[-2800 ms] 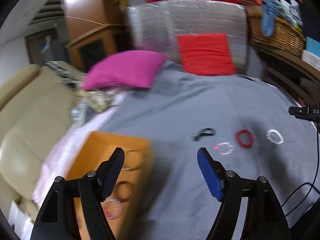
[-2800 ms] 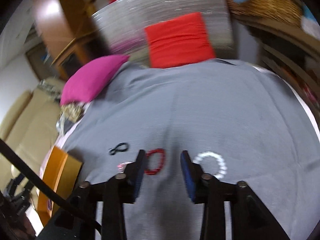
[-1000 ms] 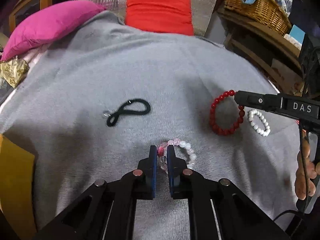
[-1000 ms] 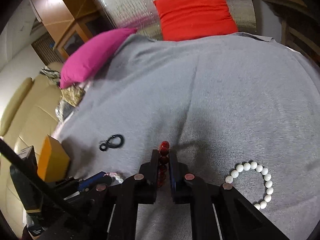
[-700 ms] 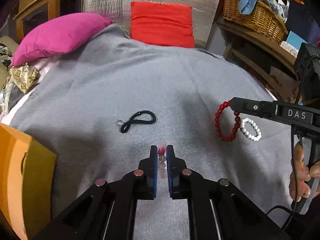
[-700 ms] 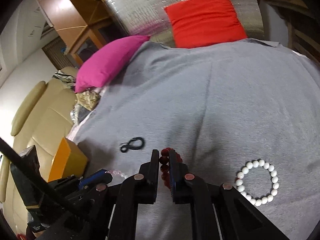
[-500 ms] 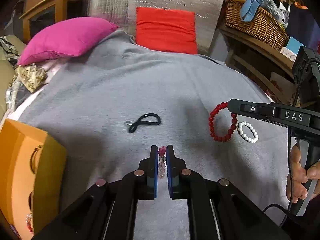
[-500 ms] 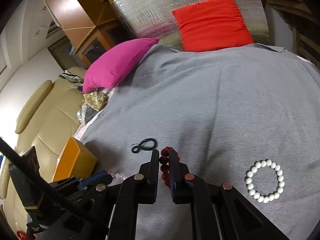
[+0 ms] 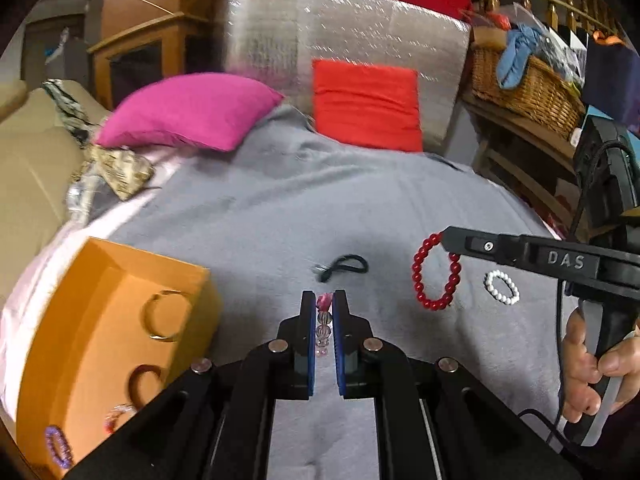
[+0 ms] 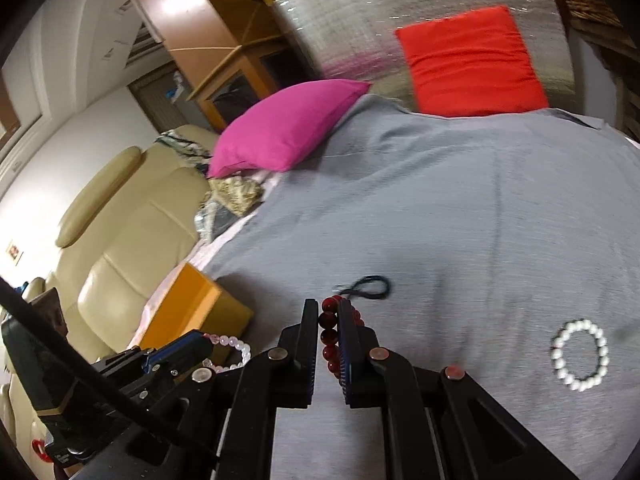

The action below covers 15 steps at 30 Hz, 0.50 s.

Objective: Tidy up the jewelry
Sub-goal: 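Lift both bracelets and carry them over the orange box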

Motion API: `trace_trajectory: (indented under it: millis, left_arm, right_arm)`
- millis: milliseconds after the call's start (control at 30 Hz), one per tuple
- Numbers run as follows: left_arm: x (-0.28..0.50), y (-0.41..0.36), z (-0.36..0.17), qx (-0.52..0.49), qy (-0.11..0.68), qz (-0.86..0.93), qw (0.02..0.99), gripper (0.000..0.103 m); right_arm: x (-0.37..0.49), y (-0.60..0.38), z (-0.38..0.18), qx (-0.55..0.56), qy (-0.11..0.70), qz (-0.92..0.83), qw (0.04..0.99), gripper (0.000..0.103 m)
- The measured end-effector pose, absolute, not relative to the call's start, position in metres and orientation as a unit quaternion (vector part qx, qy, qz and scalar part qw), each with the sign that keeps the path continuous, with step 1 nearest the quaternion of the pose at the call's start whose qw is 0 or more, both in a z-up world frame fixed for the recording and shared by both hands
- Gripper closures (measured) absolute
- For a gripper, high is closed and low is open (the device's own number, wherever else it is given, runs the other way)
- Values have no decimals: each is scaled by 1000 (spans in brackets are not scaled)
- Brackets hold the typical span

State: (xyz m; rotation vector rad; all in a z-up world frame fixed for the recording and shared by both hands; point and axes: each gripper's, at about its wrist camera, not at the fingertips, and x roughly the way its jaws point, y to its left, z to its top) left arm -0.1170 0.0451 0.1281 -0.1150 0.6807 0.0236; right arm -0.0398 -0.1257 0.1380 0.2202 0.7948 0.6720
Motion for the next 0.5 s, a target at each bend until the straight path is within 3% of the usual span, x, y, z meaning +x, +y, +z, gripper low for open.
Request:
trace_trajectory:
  millis: [500]
  left_arm:
    - [-235,134,172,-68,291,144,943,95]
  right_arm:
    - [-123,-18,164,91,351,443,820,92]
